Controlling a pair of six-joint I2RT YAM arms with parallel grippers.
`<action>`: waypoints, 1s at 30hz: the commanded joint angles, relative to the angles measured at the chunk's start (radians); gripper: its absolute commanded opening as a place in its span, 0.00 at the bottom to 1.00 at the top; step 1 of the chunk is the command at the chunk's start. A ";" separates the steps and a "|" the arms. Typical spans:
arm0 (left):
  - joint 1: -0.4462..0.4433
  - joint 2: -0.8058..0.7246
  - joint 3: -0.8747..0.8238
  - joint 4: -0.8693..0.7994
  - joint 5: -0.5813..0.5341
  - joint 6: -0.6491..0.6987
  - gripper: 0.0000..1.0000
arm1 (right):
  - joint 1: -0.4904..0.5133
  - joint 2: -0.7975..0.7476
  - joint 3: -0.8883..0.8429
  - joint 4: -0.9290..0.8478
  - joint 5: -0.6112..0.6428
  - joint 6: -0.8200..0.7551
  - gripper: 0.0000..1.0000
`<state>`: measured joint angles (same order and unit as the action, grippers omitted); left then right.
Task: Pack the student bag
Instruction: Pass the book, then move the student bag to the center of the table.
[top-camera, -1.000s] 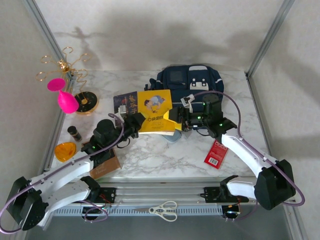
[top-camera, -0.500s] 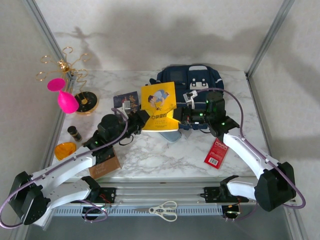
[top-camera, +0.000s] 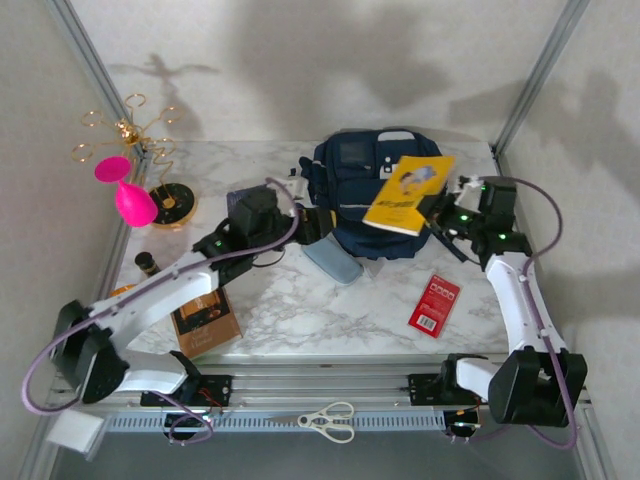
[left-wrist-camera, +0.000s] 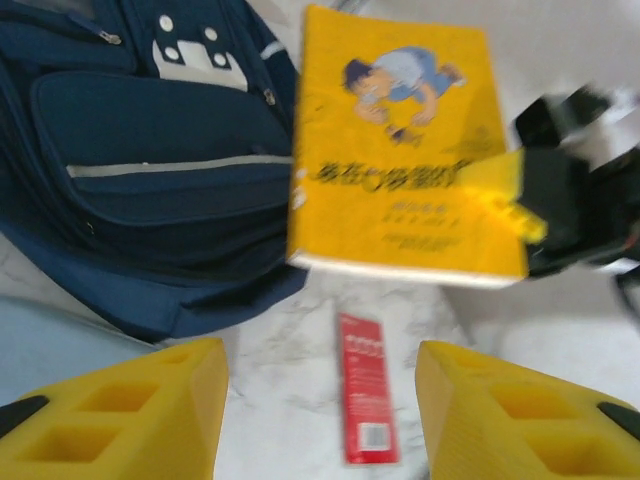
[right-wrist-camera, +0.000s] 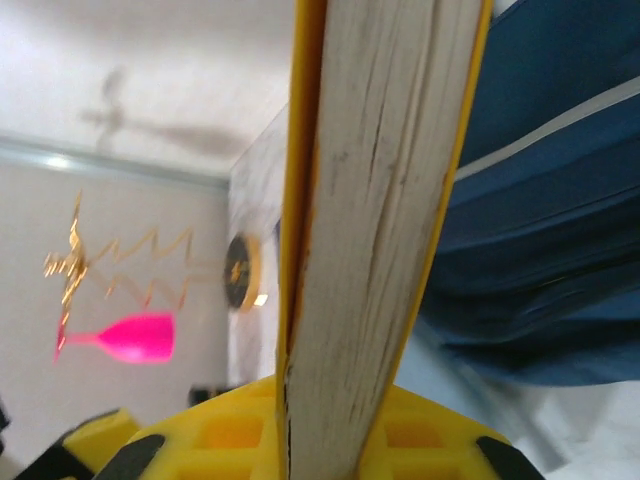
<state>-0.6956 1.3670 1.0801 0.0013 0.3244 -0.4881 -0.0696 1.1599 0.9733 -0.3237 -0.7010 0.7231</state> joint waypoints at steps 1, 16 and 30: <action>-0.020 0.137 0.104 -0.107 0.057 0.349 0.52 | -0.084 -0.051 -0.006 -0.022 0.027 -0.056 0.00; -0.039 0.742 0.588 -0.244 0.166 0.645 0.60 | -0.227 0.022 -0.049 0.015 0.064 -0.060 0.00; -0.128 0.829 0.484 -0.253 0.148 0.459 0.57 | -0.228 0.094 -0.079 0.043 0.259 -0.057 0.00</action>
<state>-0.7765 2.2124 1.6283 -0.1795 0.4671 0.0345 -0.2951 1.2358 0.8974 -0.3740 -0.4488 0.6800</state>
